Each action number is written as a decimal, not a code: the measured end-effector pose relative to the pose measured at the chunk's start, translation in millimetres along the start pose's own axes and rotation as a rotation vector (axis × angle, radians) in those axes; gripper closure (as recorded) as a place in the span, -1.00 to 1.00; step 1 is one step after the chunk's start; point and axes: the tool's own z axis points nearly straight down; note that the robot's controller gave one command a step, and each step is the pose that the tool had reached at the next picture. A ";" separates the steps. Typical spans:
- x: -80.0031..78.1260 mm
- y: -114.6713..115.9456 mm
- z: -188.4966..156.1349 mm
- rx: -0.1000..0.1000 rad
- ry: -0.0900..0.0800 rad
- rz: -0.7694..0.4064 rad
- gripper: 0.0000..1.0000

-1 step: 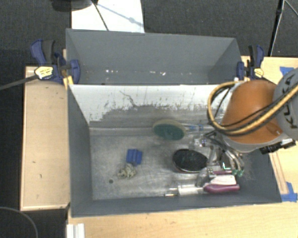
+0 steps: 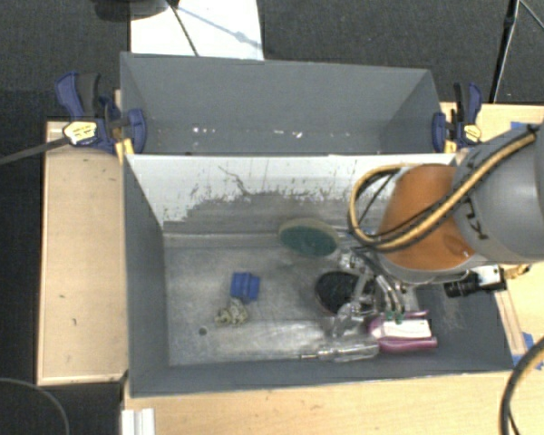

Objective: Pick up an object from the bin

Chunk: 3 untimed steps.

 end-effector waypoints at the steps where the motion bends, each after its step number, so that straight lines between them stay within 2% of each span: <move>1: 6.3 -5.1 -29.1 0.003 0.007 0.162 -1.00; 2: -5.6 -5.6 -28.3 0.004 0.007 0.271 -1.00; 3: -8.7 -3.6 0.6 0.005 0.013 0.415 -1.00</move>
Offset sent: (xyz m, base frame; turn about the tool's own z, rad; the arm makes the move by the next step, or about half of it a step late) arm -0.0086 -0.0034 0.0281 0.1626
